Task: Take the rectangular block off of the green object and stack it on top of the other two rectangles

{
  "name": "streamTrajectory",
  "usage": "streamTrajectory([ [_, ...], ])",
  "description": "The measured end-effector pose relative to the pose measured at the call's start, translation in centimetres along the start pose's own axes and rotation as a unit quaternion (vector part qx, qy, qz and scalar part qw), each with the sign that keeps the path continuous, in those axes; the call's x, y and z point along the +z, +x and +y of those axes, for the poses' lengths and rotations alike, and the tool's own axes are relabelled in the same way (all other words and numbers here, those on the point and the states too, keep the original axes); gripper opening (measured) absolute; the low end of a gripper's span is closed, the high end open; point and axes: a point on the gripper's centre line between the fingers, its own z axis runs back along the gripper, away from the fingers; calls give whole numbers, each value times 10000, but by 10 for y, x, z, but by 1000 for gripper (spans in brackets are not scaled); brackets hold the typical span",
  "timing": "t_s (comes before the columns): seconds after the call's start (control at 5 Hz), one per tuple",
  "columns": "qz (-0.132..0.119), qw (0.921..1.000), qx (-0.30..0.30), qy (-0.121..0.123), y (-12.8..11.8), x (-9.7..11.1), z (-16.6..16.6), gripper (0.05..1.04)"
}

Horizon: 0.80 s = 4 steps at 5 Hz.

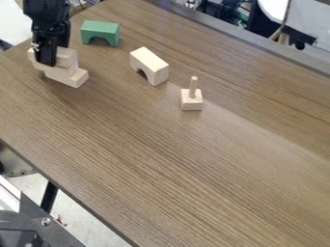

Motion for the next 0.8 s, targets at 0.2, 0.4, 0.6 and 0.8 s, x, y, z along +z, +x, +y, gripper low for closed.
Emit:
streamTrajectory([
  [0.2, -14, 9999, 57, -96, 2, 5, -5, 562],
  [0.4, -13, 9999, 96, -132, 3, 8, -7, 562],
  [0.6, -26, 9998, 134, -125, 3, 7, -7, 562],
  [0.8, -66, 9998, 157, -115, 3, 6, -8, 605],
])
